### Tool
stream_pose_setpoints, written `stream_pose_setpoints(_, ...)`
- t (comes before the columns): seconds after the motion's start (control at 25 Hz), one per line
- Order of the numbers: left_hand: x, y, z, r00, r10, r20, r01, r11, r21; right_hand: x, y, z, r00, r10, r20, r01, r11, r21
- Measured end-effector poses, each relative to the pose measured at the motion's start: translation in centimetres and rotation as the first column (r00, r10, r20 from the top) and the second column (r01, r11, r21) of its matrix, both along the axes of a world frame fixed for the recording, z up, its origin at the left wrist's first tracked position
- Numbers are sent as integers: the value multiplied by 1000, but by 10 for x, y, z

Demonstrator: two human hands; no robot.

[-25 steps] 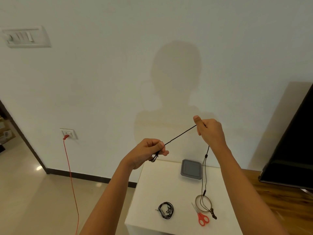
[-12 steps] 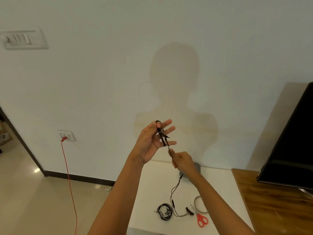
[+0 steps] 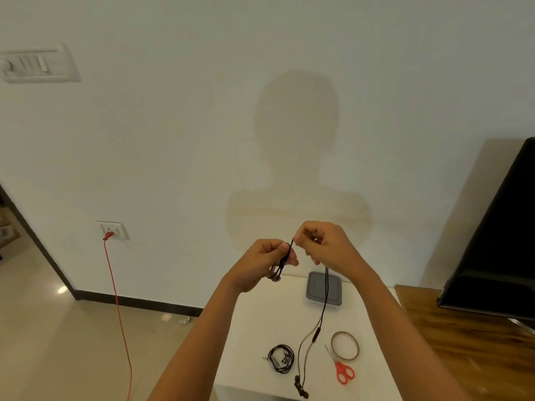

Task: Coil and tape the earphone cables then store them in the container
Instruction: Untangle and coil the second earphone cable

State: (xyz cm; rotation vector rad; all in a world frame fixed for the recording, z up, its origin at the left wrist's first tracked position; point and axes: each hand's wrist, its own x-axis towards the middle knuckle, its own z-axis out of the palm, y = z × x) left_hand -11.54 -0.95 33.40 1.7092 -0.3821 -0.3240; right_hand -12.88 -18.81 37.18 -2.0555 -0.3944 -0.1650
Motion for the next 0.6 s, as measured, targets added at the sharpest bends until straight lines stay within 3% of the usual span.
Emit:
stream_pose_setpoints(0.12, -8, -2, 6, 981, -130, -142, 107, 981, -162, 17, -5, -2, 998, -57, -4, 56, 987, 153)
stream_pose_setpoints(0.24, -12, -4, 18, 954, -222, -203, 113, 890, -442, 24, 1, -27, 984, -2, -178, 70, 923, 379)
stream_pose_setpoints(0.36, -7, -6, 24, 970, -158, -184, 13, 793, -608, 10, 15, -58, 927, 108, -360, 63, 900, 432)
stream_pose_setpoints(0.48, 4, -2, 19, 989, 5, -150, -98, 779, -620, -4, 19, -71, 895, 123, -429, 59, 920, 388)
stream_pose_setpoints(0.6, 14, 3, 6, 983, 185, -7, -172, 896, -410, -9, 15, -63, 888, 104, -449, 11, 970, 245)
